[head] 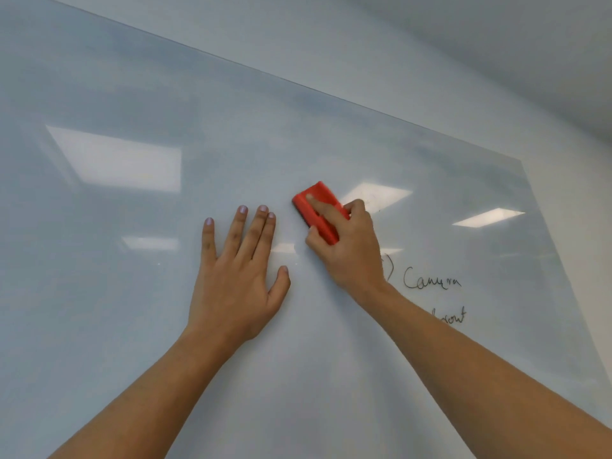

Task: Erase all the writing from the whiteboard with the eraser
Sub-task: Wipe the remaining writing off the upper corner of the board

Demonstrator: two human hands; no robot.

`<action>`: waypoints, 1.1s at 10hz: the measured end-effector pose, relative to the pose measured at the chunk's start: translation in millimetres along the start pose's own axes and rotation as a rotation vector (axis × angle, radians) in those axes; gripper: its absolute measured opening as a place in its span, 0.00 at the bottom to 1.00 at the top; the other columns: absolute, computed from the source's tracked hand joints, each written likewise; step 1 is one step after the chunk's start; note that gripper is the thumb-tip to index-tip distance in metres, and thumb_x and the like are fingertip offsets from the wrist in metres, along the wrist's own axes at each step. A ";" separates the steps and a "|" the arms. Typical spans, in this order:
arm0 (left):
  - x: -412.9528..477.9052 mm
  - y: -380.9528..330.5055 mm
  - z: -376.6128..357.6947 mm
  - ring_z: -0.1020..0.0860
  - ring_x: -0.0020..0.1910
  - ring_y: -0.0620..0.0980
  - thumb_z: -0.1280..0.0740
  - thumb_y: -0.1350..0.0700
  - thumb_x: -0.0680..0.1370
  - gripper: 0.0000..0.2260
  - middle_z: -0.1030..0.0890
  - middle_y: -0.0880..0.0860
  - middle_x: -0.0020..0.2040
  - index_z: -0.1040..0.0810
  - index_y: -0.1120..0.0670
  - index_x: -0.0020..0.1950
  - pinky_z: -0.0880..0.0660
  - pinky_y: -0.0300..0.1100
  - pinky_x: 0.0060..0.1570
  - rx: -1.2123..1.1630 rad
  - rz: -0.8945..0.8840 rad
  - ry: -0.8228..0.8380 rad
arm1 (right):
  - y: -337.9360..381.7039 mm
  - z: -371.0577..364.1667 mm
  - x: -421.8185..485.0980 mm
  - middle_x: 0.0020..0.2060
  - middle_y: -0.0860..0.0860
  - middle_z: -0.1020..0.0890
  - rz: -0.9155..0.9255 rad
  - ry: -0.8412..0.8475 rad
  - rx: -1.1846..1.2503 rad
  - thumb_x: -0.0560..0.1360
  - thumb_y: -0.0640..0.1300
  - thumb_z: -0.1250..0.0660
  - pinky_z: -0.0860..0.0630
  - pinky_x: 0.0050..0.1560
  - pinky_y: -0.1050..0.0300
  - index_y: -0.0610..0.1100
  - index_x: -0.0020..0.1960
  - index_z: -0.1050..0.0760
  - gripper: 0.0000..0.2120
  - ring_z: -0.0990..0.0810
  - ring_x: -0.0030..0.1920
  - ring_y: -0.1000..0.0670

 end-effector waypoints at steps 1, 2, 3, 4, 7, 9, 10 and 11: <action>-0.3 0.1 -0.3 0.44 0.79 0.57 0.51 0.42 0.79 0.33 0.41 0.56 0.80 0.43 0.59 0.80 0.53 0.63 0.75 0.002 0.000 -0.001 | -30.5 14.3 -4.4 0.47 0.50 0.32 0.124 0.051 -0.061 0.73 0.54 0.36 0.28 0.48 0.58 0.59 0.67 0.26 0.22 0.30 0.47 0.50; -0.6 -0.2 -0.4 0.44 0.79 0.57 0.50 0.42 0.79 0.33 0.41 0.55 0.80 0.42 0.59 0.80 0.53 0.63 0.75 0.003 0.002 -0.002 | -63.1 23.4 12.0 0.48 0.51 0.33 -0.109 -0.031 -0.090 0.75 0.53 0.35 0.27 0.51 0.53 0.58 0.68 0.28 0.21 0.30 0.50 0.49; -1.1 -0.4 -0.7 0.44 0.79 0.57 0.50 0.42 0.79 0.33 0.40 0.56 0.79 0.42 0.59 0.79 0.52 0.64 0.75 0.001 0.005 -0.010 | -67.5 17.7 31.4 0.53 0.48 0.33 -0.364 -0.109 -0.104 0.77 0.53 0.38 0.29 0.52 0.54 0.58 0.71 0.31 0.22 0.30 0.53 0.45; -0.5 0.2 -0.5 0.44 0.79 0.57 0.50 0.42 0.79 0.33 0.41 0.56 0.79 0.42 0.59 0.79 0.52 0.63 0.75 0.003 0.006 -0.011 | -48.0 10.4 28.5 0.53 0.47 0.32 -0.275 -0.100 -0.112 0.77 0.52 0.37 0.30 0.52 0.55 0.57 0.70 0.30 0.21 0.30 0.52 0.45; -2.3 -1.3 0.4 0.43 0.79 0.58 0.50 0.42 0.79 0.32 0.40 0.56 0.79 0.42 0.59 0.79 0.52 0.64 0.75 0.012 0.004 -0.006 | -89.0 30.6 15.4 0.52 0.50 0.33 -0.251 -0.060 -0.070 0.78 0.52 0.38 0.29 0.57 0.54 0.57 0.70 0.30 0.21 0.30 0.53 0.47; -2.3 -1.7 0.4 0.43 0.79 0.57 0.50 0.43 0.79 0.32 0.40 0.56 0.79 0.42 0.60 0.79 0.52 0.64 0.75 0.008 0.004 -0.019 | -65.7 17.7 23.7 0.52 0.49 0.34 -0.244 -0.060 -0.079 0.78 0.51 0.38 0.30 0.56 0.55 0.55 0.71 0.30 0.21 0.30 0.52 0.45; -2.7 -2.0 0.2 0.43 0.79 0.58 0.50 0.43 0.79 0.32 0.40 0.56 0.79 0.42 0.60 0.79 0.52 0.64 0.75 0.012 0.006 -0.014 | -67.3 25.7 -10.3 0.49 0.50 0.33 0.049 0.039 -0.037 0.76 0.52 0.37 0.32 0.54 0.61 0.55 0.68 0.27 0.21 0.31 0.50 0.50; -2.7 -2.2 0.6 0.43 0.79 0.58 0.50 0.43 0.79 0.32 0.41 0.56 0.79 0.43 0.60 0.79 0.52 0.64 0.75 0.013 0.003 -0.007 | -92.9 39.4 -28.2 0.50 0.51 0.32 0.088 0.080 -0.072 0.75 0.54 0.37 0.31 0.55 0.60 0.56 0.68 0.26 0.21 0.31 0.51 0.51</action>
Point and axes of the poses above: each hand's wrist, its own x-axis towards the middle knuckle, its own z-axis out of the back of the hand, y = z × x, the point moved 1 cm from there along x, towards the middle knuckle
